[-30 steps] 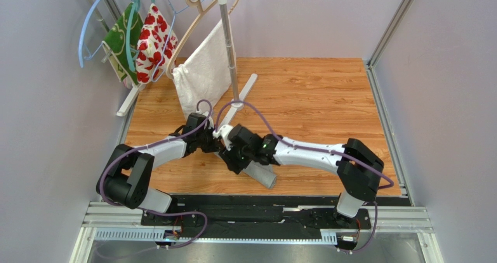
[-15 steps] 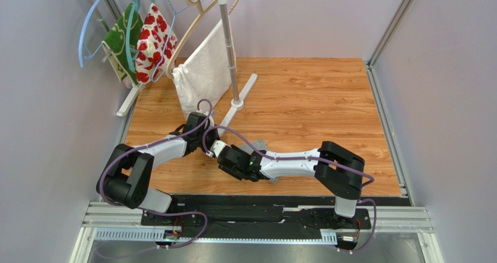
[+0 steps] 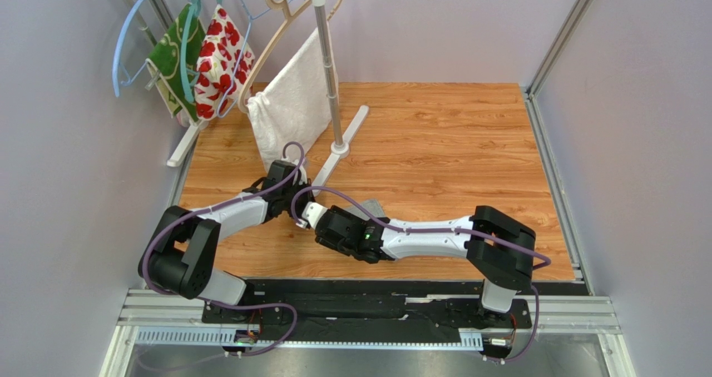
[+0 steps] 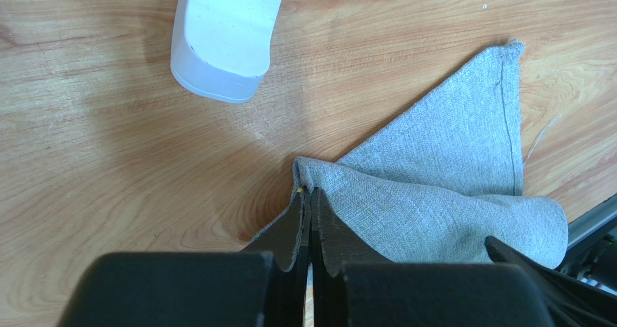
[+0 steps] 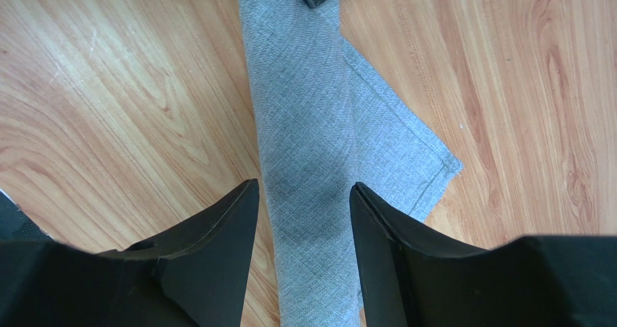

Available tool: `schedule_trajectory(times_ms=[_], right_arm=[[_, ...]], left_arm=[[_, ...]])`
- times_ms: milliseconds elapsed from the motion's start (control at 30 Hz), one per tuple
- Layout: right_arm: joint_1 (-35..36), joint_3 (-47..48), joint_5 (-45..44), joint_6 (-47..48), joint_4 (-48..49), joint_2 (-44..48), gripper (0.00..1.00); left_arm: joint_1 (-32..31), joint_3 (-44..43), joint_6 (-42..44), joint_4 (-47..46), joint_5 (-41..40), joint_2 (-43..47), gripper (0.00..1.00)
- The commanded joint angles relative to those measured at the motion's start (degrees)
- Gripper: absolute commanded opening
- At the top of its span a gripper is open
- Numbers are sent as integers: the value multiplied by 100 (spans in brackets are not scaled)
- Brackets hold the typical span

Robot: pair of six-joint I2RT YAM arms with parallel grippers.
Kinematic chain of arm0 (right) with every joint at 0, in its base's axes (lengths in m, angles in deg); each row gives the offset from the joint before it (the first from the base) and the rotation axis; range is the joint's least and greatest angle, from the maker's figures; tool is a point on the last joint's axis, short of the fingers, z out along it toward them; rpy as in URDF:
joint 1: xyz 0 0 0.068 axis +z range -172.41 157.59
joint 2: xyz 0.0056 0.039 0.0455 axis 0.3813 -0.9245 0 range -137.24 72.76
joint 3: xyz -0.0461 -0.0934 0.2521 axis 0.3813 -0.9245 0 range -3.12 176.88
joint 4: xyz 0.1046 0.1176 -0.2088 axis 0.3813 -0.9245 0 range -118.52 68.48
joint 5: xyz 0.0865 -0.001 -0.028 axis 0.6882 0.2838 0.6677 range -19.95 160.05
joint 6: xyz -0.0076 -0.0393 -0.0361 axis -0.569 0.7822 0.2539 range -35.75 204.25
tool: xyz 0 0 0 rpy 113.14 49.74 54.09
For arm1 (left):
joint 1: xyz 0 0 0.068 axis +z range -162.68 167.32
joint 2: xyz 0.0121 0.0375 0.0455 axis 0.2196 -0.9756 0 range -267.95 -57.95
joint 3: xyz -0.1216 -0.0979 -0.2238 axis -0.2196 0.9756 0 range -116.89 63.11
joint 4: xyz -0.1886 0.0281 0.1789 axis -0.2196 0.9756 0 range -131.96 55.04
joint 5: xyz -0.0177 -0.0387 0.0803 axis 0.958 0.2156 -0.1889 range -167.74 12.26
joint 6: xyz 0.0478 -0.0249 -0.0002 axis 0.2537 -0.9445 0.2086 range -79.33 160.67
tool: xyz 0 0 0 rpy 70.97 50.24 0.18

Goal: Fold the napkin, place the utensils inside, and roll it up
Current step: Roll the napkin with the utensil

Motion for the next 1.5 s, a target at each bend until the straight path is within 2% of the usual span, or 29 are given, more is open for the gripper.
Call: schedule_trajectory(times_ms=[0,433,567,600,667,700,733,833,867,1033,1200,1467], right_arm=[[6,-65,152,128,207,-96,54],[-556,-310,662,-92,321,-412,55],[-811,-346,1311,-189,295,-456,52],[-916,-346,1644,-241,269,-456,48],[-1039,-311,2075,-286,94,-517,39],[-1179,-285,2626,-347,14,-553,31],[-1241,-258,2849,-365,-73,-596,27],[-1461,-214,3632,-417,-390,-685,20],[-1523,-214,3807,-435,-486,-694,19],[-1892,-214,4985,-575,-602,-729,17],[-2287,-83,6126,-751,-610,-983,16],[-2744,128,6815,-1024,-417,-1484,16]], left_arm=[[27,-231,167,160,-72,-25,0],[27,-248,202,186,-72,10,0],[27,-257,228,142,-28,19,0],[27,-257,246,134,7,28,0],[27,-301,237,168,-19,97,8],[27,-327,211,229,-62,150,15],[27,-388,202,265,-202,220,38],[27,-415,141,467,-605,624,60],[27,-407,123,572,-712,878,63],[27,-48,114,608,-1144,1556,66],[27,305,123,99,-679,1698,65],[27,463,123,-138,-327,1557,62]])
